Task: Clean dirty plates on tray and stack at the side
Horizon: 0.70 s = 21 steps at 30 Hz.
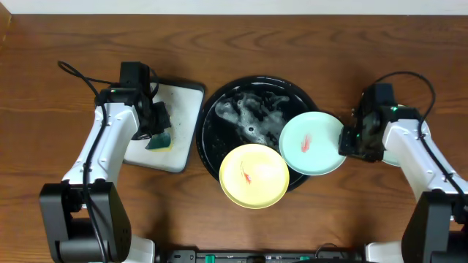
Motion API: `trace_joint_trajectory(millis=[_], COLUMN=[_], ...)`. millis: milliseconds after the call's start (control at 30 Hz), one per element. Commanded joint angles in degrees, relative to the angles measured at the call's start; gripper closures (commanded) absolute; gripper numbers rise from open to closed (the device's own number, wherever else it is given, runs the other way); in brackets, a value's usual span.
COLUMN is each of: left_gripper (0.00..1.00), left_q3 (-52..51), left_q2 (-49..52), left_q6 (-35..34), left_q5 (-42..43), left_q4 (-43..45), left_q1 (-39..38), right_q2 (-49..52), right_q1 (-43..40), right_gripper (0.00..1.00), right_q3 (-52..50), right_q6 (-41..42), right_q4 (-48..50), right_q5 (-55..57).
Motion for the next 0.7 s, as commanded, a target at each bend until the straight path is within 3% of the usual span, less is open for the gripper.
trace_joint_trajectory(millis=[0,67,400,667], left_gripper=[0.92,0.92,0.92,0.92], left_q3=[0.09,0.09,0.09,0.09], left_q2=[-0.07,-0.07,-0.07,-0.07], left_q6=[0.72,0.72,0.72,0.72], left_q5=[0.35,0.35,0.37,5.44], left_q4=[-0.17,-0.20,0.04,1.62], left_q1=[0.31,0.31,0.31,0.11], right_q2=[-0.07,-0.15,-0.07,3.93], right_q1=[0.46,0.48,1.01,9.40], right_gripper=[0.76,0.98,0.99,0.99], right_q3=[-1.01,-0.87,0.11,0.11], right_q6=[2.19,2.16,5.77,7.89], right_q4=[2.45,4.35,21.44,29.14], right_q5=[2.36,1.14,-12.98,-7.85])
